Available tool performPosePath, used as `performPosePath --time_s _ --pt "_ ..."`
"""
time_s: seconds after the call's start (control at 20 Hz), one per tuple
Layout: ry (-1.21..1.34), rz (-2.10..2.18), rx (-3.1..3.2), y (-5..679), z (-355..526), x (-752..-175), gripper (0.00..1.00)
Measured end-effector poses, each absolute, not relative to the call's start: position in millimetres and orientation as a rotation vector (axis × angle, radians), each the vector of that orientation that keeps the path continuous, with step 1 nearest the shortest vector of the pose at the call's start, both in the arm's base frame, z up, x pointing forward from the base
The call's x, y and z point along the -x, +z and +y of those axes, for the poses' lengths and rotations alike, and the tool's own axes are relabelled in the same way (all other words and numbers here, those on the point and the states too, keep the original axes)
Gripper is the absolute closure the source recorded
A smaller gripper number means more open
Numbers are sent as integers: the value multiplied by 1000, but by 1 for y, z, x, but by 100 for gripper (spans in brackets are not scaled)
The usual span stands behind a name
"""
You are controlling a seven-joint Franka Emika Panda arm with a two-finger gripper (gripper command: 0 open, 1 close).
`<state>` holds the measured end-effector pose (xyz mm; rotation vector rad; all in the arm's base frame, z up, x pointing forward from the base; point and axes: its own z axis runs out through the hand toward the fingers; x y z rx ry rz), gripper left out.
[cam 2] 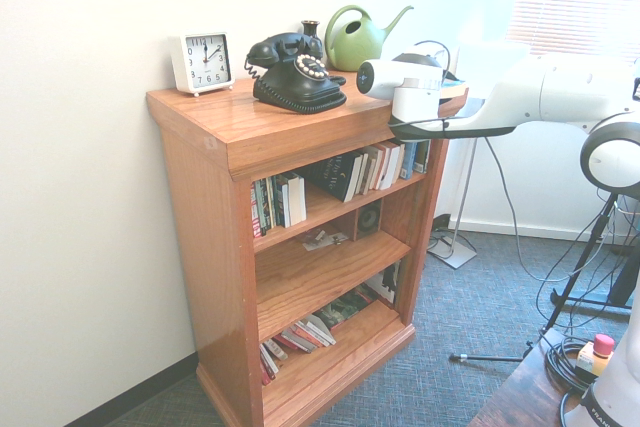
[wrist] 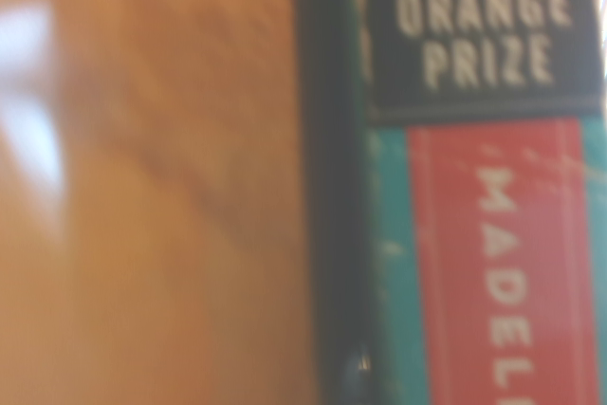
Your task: Organize the shelf
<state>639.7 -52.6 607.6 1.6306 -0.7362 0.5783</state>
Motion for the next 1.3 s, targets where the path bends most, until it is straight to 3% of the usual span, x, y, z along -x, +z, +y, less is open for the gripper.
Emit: performPosePath --time_s 0.75,1.3 --pt "669 -849 -1689 622 -54 -630 100" --pt "824 -1102 -2010 678 -26 -500 100"
